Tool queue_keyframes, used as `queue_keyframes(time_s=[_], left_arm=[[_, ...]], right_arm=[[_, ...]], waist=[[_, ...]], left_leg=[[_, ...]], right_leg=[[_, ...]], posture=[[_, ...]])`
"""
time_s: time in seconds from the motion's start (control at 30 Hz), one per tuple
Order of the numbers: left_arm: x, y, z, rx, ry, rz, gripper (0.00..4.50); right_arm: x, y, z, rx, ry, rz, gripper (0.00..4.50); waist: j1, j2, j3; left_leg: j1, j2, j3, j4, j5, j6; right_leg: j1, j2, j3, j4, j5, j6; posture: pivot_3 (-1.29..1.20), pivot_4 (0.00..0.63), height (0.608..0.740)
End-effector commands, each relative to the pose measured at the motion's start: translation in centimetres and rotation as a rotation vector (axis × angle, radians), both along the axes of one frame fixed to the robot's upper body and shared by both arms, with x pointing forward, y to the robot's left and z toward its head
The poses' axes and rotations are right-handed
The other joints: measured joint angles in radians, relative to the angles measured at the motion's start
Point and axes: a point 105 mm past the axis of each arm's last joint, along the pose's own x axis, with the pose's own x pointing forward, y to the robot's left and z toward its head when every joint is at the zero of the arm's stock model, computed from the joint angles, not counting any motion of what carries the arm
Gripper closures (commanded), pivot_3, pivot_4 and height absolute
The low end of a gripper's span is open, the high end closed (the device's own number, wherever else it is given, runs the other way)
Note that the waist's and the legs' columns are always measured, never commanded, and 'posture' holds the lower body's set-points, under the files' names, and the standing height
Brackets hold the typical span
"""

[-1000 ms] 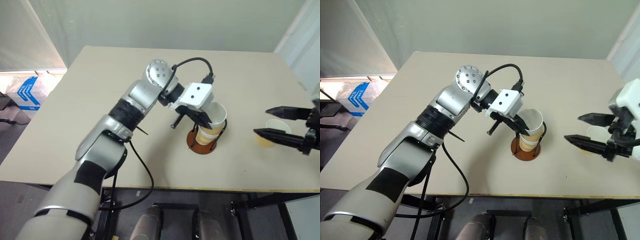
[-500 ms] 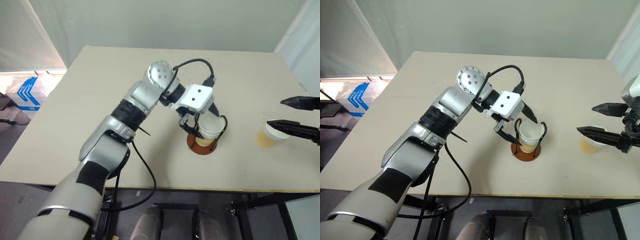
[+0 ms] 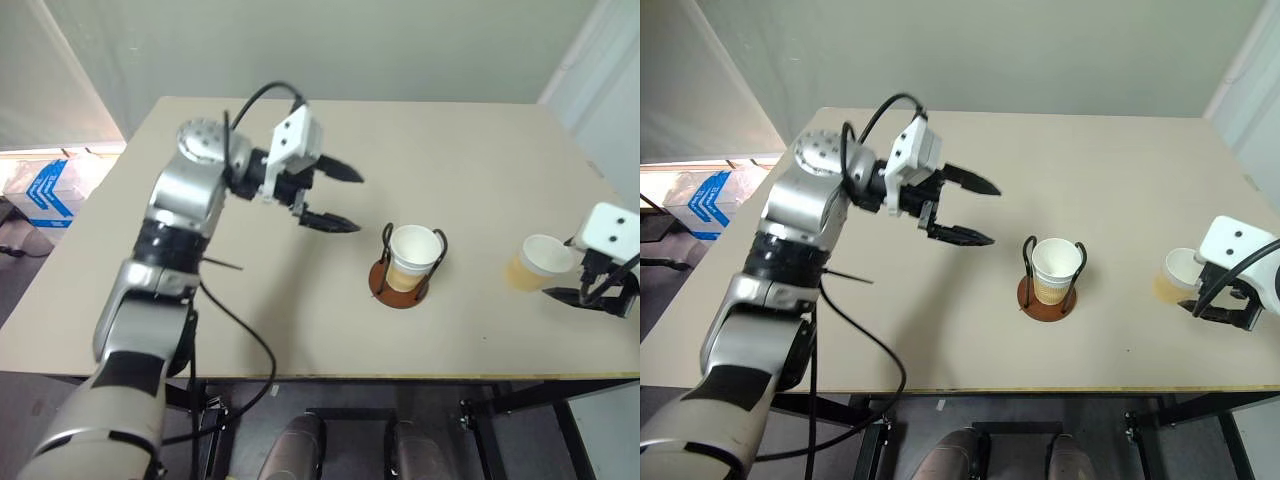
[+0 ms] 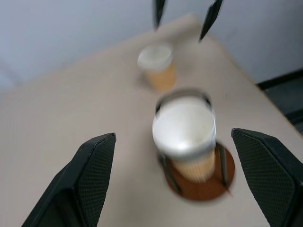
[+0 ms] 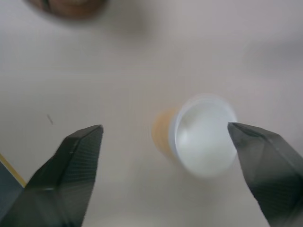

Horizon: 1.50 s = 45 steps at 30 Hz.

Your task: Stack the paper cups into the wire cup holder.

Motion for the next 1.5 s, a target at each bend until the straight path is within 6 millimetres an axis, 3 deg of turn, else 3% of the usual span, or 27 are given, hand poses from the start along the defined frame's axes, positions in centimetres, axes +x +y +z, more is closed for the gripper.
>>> queue_keyframes(time_s=[0.03,0.77,0.87,1.17,1.23,1.37,1.5], left_arm=[[-1.0,0.3,1.6,-0.045,-0.061,0.035,0.21],[-1.3,1.6,0.5,-0.032,-0.055,0.166,0.21],[-1.2,1.7,0.4,-0.031,-0.055,0.17,0.21],[-0.9,2.1,0.8,-0.082,-0.021,0.177,0.21],[-1.8,2.2,1.7,-0.136,0.037,0.12,0.21],[-3.1,3.3,2.8,-0.206,0.131,0.056,0.21],[-4.1,4.3,4.2,-0.276,0.163,0.033,0.21]], right_arm=[[0.9,-0.2,0.1,-0.076,-0.023,0.046,0.06],[4.7,-1.2,-4.2,-0.124,0.048,0.065,0.06],[4.8,-1.2,-4.3,-0.118,0.049,0.065,0.65],[4.9,-1.1,-3.5,-0.095,0.045,0.071,3.85],[4.6,-0.7,-2.9,-0.066,0.044,0.086,4.47],[3.3,1.3,-0.3,0.017,0.037,0.156,4.47],[1.9,5.5,5.1,0.085,-0.047,0.306,4.47]], waist=[[0.001,0.0,0.0],[-0.008,0.0,0.001],[-0.008,0.0,0.001],[-0.008,0.0,0.001],[-0.007,0.0,0.001],[-0.008,0.0,0.001],[-0.01,0.0,0.001]], left_leg=[[0.0,0.0,0.0,0.001,0.0,0.0],[0.005,0.001,-0.001,0.003,-0.001,0.009],[0.005,0.001,-0.002,0.002,-0.001,0.008],[0.005,0.001,-0.002,-0.001,0.001,0.003],[0.004,0.001,-0.003,-0.002,0.001,0.003],[0.003,0.0,-0.002,-0.004,0.004,-0.002],[0.003,0.001,-0.003,-0.006,0.005,-0.007]], right_leg=[[0.0,0.0,0.0,0.0,0.0,0.0],[0.006,0.0,0.0,-0.001,0.007,-0.008],[0.005,0.0,-0.001,-0.002,0.006,-0.009],[0.005,-0.001,-0.001,-0.002,0.005,-0.011],[0.005,-0.001,-0.002,-0.002,0.005,-0.011],[0.002,0.0,-0.002,-0.002,0.005,-0.011],[0.001,0.0,-0.002,-0.002,0.0,-0.018]], posture=[[0.0,0.15,0.74],[0.0,0.15,0.74],[0.0,0.15,0.74],[0.0,0.15,0.74],[0.0,0.15,0.74],[0.0,0.15,0.74],[0.0,0.15,0.74]])
